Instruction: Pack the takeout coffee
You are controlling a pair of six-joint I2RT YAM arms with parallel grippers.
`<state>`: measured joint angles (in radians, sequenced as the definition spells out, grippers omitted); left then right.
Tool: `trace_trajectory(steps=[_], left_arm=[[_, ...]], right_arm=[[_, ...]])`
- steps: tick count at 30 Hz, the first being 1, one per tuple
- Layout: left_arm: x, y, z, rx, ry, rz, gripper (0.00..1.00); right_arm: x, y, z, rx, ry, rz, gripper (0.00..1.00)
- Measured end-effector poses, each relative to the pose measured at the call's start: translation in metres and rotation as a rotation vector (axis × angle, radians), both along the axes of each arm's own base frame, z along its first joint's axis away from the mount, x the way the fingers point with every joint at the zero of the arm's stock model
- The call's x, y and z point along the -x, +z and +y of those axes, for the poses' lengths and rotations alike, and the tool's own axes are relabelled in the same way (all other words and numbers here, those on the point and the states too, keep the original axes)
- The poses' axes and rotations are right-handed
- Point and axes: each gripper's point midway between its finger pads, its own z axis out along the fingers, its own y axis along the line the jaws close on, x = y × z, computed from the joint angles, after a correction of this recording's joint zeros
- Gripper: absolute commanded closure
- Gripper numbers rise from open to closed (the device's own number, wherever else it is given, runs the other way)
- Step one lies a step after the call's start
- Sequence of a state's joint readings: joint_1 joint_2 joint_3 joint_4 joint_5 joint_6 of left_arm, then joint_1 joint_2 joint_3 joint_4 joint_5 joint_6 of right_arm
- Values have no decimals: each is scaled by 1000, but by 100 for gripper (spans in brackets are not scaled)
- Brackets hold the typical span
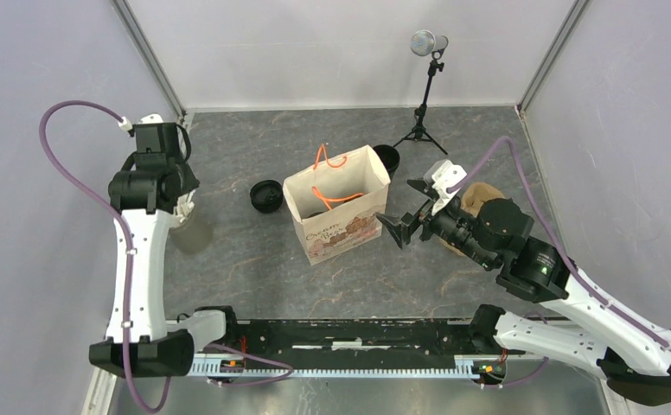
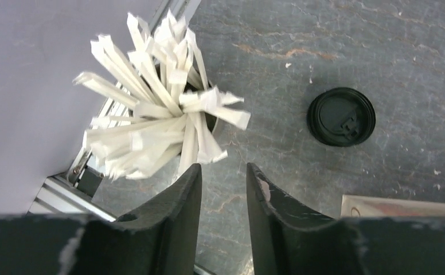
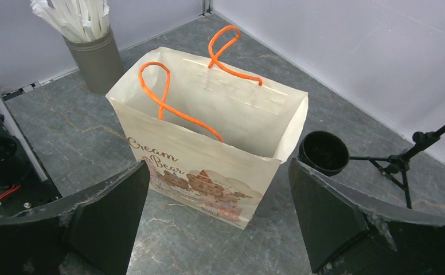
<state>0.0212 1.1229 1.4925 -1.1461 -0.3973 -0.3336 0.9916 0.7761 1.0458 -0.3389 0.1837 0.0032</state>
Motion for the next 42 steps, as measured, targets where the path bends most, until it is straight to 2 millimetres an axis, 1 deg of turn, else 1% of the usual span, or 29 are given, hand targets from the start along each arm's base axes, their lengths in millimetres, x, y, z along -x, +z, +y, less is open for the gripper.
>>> trace_trajectory(steps=[4, 6, 7, 9, 10, 11, 14, 17, 19, 21, 23, 27, 31, 34, 39, 42], left_arm=[[-20, -8, 11, 4, 31, 11, 67], [-23, -12, 13, 1, 41, 26, 67], [-23, -13, 14, 1, 45, 32, 65], [-19, -12, 15, -4, 51, 31, 65], [-15, -11, 16, -9, 56, 24, 66], [-4, -8, 16, -13, 60, 22, 67], [16, -3, 16, -16, 66, 22, 68], [40, -4, 15, -13, 69, 53, 68], [50, -9, 13, -9, 66, 73, 68], [59, -20, 11, 1, 58, 106, 68], [63, -32, 7, 21, 44, 140, 68], [63, -56, 0, 62, 26, 206, 68], [58, -72, -2, 73, 25, 242, 63], [52, -74, 0, 67, 29, 234, 61], [43, -68, 6, 39, 47, 193, 61], [40, -69, 7, 37, 49, 182, 61]], right_arm=[[0, 3, -4, 16, -1, -33, 2], [-1, 3, -5, 29, -8, -45, 2], [-2, 3, -6, 33, -13, -48, 2], [-4, 3, -9, 43, -28, -57, 2], [-5, 2, -10, 45, -33, -60, 2], [-6, 2, -11, 49, -39, -63, 2], [-7, -4, -15, 59, -53, -64, 2], [-7, -9, -16, 67, -58, -60, 2], [-7, -12, -16, 75, -58, -58, 2], [-7, -15, -15, 80, -58, -55, 2], [-7, -17, -15, 84, -57, -54, 2], [-7, -18, -15, 86, -56, -52, 2], [-7, -18, -15, 85, -57, -52, 2], [-7, -17, -16, 84, -58, -53, 2], [-7, -16, -18, 80, -65, -57, 2], [-8, -15, -19, 81, -74, -60, 2]])
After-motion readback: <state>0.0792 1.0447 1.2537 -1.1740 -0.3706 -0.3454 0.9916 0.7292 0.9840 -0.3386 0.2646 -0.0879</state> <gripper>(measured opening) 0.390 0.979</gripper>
